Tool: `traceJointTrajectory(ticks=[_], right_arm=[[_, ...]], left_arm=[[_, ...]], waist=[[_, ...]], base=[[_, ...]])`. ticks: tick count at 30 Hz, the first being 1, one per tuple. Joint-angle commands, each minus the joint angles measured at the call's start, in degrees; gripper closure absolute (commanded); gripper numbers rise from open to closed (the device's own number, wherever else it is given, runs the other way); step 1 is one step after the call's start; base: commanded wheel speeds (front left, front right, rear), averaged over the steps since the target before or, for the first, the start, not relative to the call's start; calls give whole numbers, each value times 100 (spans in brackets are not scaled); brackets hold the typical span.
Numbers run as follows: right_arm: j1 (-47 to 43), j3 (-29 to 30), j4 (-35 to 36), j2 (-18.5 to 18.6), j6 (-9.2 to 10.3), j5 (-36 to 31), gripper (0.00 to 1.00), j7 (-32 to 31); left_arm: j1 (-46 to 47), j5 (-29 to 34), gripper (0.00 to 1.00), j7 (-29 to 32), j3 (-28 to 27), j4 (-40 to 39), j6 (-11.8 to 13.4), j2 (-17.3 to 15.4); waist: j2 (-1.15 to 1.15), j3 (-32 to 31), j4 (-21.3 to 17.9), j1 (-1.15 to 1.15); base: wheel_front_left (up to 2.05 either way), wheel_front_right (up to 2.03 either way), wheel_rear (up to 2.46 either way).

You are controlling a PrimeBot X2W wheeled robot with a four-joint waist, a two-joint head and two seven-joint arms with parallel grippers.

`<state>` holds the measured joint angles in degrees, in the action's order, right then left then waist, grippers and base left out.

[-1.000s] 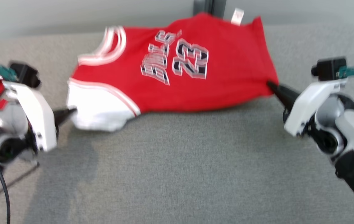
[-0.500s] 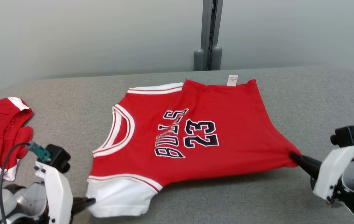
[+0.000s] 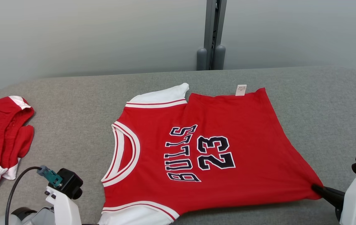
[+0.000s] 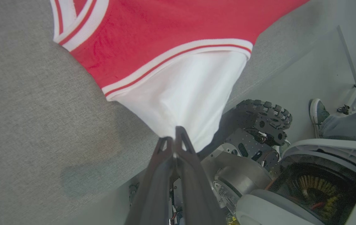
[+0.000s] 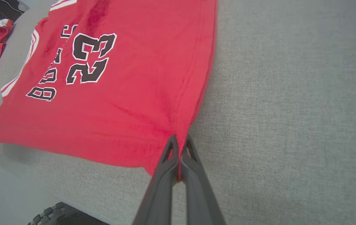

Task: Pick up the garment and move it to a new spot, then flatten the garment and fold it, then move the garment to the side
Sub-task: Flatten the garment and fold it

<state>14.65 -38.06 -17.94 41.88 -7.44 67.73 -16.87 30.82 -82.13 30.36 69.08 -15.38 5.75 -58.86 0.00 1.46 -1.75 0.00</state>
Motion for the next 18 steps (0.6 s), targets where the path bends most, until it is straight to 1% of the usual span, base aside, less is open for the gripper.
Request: traceJointTrajectory(ticks=[1, 7, 11, 17, 18], right_arm=[[-140, 142, 41, -4, -10, -121, 100, -89], [-356, 695, 310, -298, -10, -545, 100, -399], [-445, 1133, 441, -569, -11, -830, 100, -566], [-365, 1716, 625, -1043, -11, -1240, 100, -899], [-295, 1884, 653, -1212, -11, -1358, 100, -995]], left_arm=[[-61, 35, 100, -40, -14, -3, 33, 0], [-22, 51, 100, -105, -58, 25, 19, 58], [108, 121, 100, -174, -122, 110, -16, 122], [366, 209, 100, -290, -298, 429, -77, 275], [448, 156, 100, -330, -386, 591, -127, 312]], waist=[[0, 21, -20, 0], [0, 119, -67, 0], [0, 195, -80, 0], [0, 371, -131, 0], [0, 425, -169, 0]], base=[[0, 0, 0], [0, 0, 0], [0, 0, 0], [0, 0, 0], [0, 0, 0]])
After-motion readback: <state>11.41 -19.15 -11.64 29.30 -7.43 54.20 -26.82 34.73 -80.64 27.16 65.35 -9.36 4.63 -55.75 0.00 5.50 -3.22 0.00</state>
